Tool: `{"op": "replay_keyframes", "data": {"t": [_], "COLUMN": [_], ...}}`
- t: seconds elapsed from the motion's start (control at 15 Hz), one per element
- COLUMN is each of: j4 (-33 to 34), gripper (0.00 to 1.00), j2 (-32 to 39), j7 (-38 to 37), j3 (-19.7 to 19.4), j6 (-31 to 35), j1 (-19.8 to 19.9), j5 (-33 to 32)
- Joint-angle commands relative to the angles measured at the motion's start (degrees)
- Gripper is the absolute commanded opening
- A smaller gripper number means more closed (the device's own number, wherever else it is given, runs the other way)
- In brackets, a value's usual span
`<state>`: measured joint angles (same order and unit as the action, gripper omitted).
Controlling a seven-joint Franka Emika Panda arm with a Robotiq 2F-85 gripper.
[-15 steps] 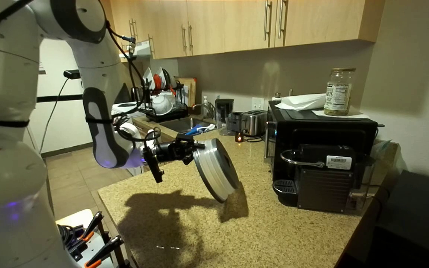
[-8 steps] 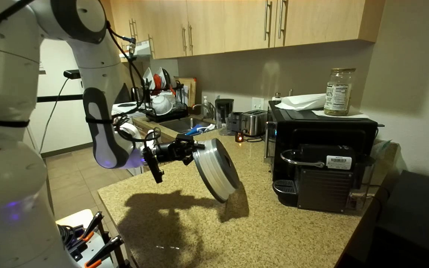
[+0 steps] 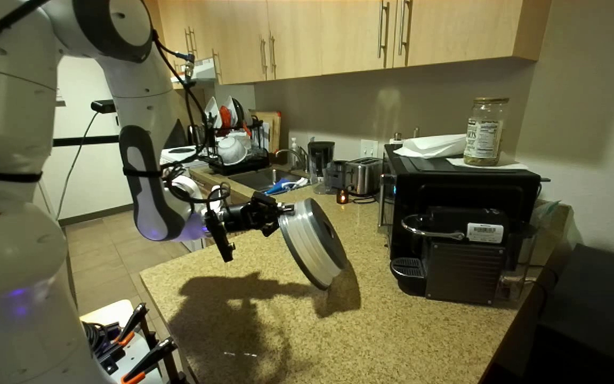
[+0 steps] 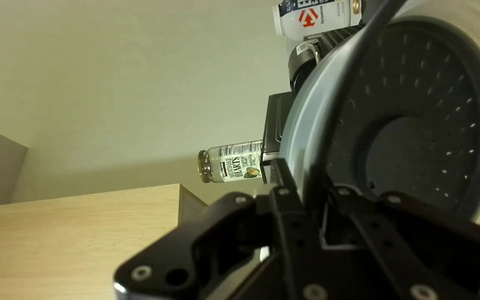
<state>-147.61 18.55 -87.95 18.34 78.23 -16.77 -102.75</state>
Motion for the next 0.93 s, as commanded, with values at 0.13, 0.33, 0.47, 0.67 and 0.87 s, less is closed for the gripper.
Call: {"op": "replay_keyframes", "data": {"t": [0.13,0.33,0.47,0.67,0.87], "j4": [-0.73,-1.23,-1.43,-1.19,-0.39], "gripper": [0.59,0.77,0.91,1.0,1.0], "j2": [-2.52,-5.36,-8.04,-12.78,-17.64], "j7": [1.29,3.39,4.63,8.35,13.62], "j3": [1.75,3.37,4.06,4.07,2.62], "j6": [4.58,11.54,16.85,26.38,35.06], "j1": [0.51,0.93,1.03,1.19,1.19], "j5": [2.3,5.38,7.48,11.36,15.97]}}
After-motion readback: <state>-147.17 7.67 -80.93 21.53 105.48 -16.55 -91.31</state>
